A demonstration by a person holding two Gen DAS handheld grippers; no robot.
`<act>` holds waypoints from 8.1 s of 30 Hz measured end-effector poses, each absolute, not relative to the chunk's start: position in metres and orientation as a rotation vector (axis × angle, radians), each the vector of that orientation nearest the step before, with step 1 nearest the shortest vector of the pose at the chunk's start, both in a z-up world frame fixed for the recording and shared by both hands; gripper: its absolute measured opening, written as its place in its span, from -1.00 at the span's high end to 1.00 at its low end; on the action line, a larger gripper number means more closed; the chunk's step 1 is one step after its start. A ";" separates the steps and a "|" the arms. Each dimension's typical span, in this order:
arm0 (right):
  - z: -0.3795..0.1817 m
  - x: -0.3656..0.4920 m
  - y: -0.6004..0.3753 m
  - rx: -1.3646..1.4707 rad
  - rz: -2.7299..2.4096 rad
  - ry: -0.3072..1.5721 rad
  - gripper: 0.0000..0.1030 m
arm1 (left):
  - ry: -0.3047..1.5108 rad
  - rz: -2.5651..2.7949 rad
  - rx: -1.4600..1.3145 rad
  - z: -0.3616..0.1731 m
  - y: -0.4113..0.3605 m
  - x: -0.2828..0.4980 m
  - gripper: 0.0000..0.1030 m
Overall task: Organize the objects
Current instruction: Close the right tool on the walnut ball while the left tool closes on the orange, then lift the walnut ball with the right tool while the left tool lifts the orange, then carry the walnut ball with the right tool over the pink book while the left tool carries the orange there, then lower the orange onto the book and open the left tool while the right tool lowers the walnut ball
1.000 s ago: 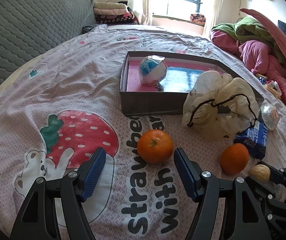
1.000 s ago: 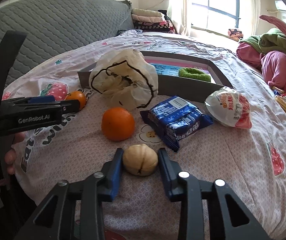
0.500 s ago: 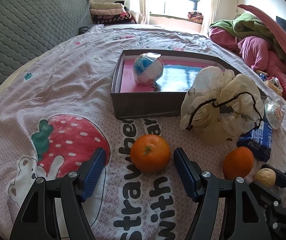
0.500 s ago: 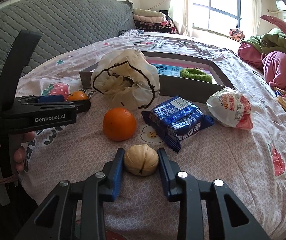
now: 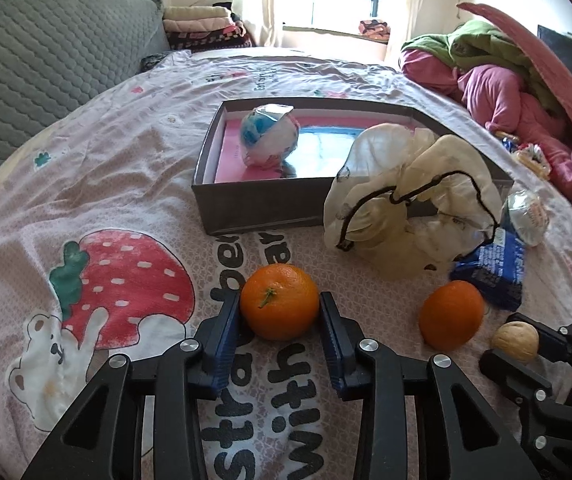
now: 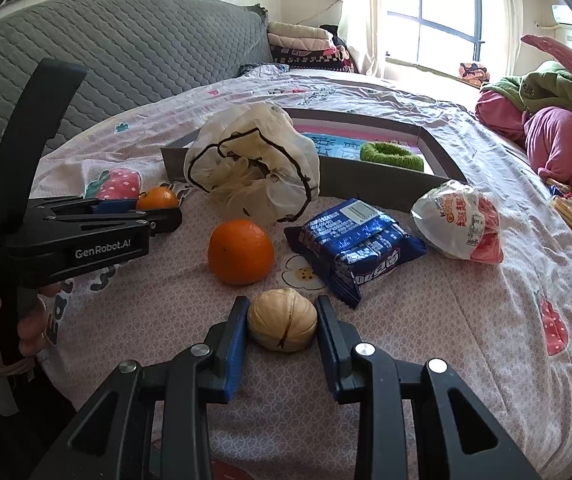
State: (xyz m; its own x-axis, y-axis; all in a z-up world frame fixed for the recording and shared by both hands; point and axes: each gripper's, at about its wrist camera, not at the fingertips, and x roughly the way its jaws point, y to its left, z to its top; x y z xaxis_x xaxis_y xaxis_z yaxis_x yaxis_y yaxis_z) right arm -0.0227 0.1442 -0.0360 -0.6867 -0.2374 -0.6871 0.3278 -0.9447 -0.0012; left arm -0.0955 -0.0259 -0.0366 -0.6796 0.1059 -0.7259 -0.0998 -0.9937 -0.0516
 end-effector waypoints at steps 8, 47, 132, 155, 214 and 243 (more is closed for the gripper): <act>-0.021 -0.014 0.143 0.922 -2.672 0.216 0.36 | -0.042 2.828 -1.091 -0.019 -0.030 -0.082 0.24; 0.032 -0.039 0.180 0.681 -2.801 0.147 0.36 | -0.007 2.865 -0.881 0.016 -0.020 -0.075 0.24; 0.097 -0.150 0.175 0.432 -2.886 0.168 0.35 | -0.036 2.963 -0.733 0.066 -0.041 -0.198 0.24; 0.073 -0.175 0.165 0.629 -2.786 0.187 0.35 | 0.037 2.830 -0.842 0.043 -0.003 -0.216 0.24; 0.008 -0.204 0.148 1.095 -2.545 0.173 0.36 | 0.104 2.625 -1.186 -0.007 0.019 -0.226 0.23; -0.016 -0.214 0.157 1.265 -2.535 0.227 0.36 | 0.120 2.566 -1.248 -0.019 0.026 -0.233 0.23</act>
State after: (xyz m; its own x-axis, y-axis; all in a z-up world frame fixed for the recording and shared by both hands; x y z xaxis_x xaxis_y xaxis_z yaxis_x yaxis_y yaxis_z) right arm -0.2140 0.1570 -0.0160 -0.5679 -0.1939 -0.7999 0.3328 -0.9430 -0.0076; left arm -0.2332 0.0263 -0.0187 -0.5852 0.2173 -0.7812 -0.2893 -0.9560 -0.0492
